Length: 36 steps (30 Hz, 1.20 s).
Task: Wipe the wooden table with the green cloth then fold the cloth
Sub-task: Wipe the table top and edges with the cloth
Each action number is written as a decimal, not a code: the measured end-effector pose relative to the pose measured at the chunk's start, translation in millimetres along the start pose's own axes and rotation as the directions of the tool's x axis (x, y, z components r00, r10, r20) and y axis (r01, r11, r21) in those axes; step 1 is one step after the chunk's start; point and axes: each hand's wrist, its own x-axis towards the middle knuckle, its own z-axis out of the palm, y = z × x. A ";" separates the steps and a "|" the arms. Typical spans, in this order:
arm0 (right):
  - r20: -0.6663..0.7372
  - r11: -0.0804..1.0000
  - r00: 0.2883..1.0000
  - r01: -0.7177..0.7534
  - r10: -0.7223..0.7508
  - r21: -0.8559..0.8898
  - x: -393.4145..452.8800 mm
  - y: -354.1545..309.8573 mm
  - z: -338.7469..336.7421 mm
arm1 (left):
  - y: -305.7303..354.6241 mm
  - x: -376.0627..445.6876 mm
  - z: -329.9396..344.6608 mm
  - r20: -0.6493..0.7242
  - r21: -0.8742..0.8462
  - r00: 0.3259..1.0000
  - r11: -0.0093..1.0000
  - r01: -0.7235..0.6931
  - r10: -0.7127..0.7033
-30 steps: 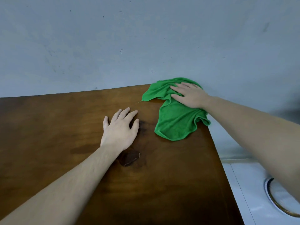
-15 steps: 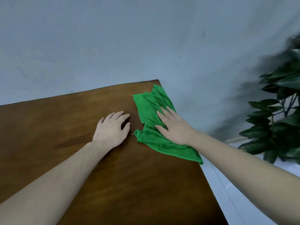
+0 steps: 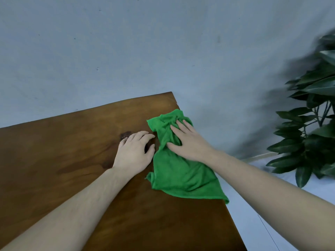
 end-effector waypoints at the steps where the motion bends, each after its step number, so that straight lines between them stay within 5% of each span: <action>1: -0.007 1.000 1.000 -0.004 0.004 0.015 17.5 1.8 -3.5 | -0.2 4.7 1.3 -0.004 -0.002 1.000 1.000 0.007 -0.007; 9: -0.019 0.928 0.998 -0.050 0.062 0.370 139.3 21.0 -27.8 | 2.3 25.7 9.6 -0.079 -0.042 0.993 0.995 0.087 -0.090; 16: 0.145 0.526 0.976 -0.211 0.164 0.824 174.0 39.5 -29.2 | 3.1 26.3 12.0 -0.097 -0.020 0.991 0.995 0.095 -0.096; 22: 0.190 0.303 0.962 -0.244 0.194 0.921 155.4 39.5 -23.1 | 1.7 26.3 9.9 -0.082 -0.039 0.993 0.996 0.078 -0.081; 36: 0.088 0.531 0.962 -0.217 0.257 0.819 -48.7 27.1 20.3 | 37.5 -67.0 -6.2 0.096 -0.048 0.993 0.997 -0.060 0.064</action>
